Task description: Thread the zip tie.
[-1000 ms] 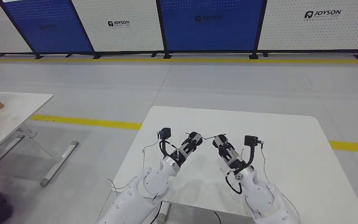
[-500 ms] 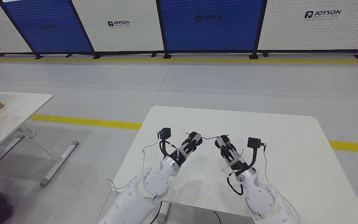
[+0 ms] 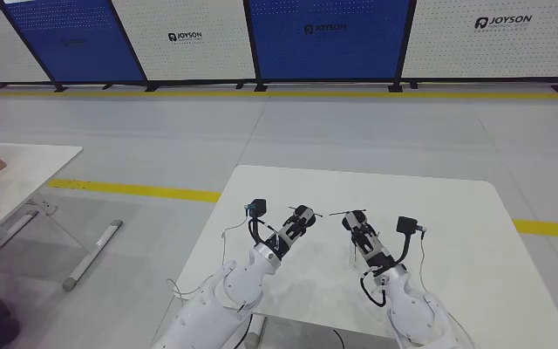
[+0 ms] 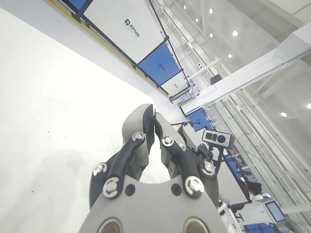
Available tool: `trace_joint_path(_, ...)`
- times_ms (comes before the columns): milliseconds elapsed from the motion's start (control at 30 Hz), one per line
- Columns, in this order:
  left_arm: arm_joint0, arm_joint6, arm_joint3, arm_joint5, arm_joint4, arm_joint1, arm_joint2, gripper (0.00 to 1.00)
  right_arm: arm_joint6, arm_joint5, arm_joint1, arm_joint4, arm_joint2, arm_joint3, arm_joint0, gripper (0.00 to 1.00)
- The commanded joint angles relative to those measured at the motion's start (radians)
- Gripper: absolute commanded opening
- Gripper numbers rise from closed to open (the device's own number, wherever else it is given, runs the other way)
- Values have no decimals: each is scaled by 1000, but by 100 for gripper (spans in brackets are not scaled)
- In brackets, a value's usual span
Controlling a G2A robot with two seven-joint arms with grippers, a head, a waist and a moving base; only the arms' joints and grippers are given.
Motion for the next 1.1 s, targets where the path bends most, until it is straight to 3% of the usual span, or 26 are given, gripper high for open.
trace_joint_path(0,0,0,0,0,0,0,0,0,-4,7,-1,3,-1,-2,-3,0)
trace_joint_path(133,0,0,0,0,0,0,0,0,-39,3,-7,33,-14,7,-4,0)
trace_joint_path(433,1,-23,-2,0,-38,-2,-11,0,-125,14,-19,-11,-43,40,6,0)
trace_joint_path(1067,1,-25,-3,1,-38,-2,-12,0,-123,39,-24,-27,-56,31,-6,0)
